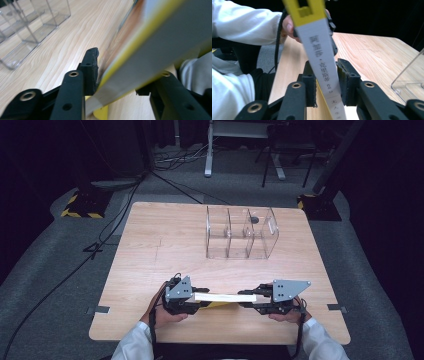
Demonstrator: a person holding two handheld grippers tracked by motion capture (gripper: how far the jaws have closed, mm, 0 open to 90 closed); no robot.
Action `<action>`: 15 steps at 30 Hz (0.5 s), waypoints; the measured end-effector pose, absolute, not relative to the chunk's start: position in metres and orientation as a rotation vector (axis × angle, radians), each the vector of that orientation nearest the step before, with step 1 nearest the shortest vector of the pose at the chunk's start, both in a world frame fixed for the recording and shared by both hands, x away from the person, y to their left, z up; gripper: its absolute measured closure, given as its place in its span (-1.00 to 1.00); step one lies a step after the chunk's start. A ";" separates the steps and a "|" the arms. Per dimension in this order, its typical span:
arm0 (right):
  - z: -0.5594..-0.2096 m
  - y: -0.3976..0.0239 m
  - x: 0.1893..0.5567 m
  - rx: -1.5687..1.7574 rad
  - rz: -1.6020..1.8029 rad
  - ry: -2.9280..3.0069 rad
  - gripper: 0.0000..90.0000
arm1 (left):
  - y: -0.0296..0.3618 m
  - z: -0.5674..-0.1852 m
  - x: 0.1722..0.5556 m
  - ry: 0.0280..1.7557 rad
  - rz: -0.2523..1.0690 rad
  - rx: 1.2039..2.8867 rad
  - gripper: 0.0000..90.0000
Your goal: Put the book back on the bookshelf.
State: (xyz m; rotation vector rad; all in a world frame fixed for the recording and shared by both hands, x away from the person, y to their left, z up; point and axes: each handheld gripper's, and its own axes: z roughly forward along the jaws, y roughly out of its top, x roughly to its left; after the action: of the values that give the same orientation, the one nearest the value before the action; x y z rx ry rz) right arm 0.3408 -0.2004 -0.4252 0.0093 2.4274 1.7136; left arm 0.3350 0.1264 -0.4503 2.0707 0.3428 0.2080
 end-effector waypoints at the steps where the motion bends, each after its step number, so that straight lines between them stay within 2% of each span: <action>1: -0.428 -0.199 0.343 0.033 1.722 2.430 0.51 | 0.127 -0.451 0.336 0.343 0.209 2.068 0.39; 9: -0.447 -0.180 0.360 0.131 1.625 2.470 0.46 | 0.129 -0.452 0.344 0.365 0.172 2.030 0.41; 15: -0.447 -0.180 0.362 0.151 1.647 2.454 0.64 | 0.128 -0.452 0.350 0.445 0.216 2.005 0.19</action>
State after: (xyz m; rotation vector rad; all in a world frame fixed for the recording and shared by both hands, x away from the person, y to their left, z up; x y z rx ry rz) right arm 0.3622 -0.1801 -0.4467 0.1508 2.4540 1.6467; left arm 0.3498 0.1285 -0.4520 2.0052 0.4446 0.2156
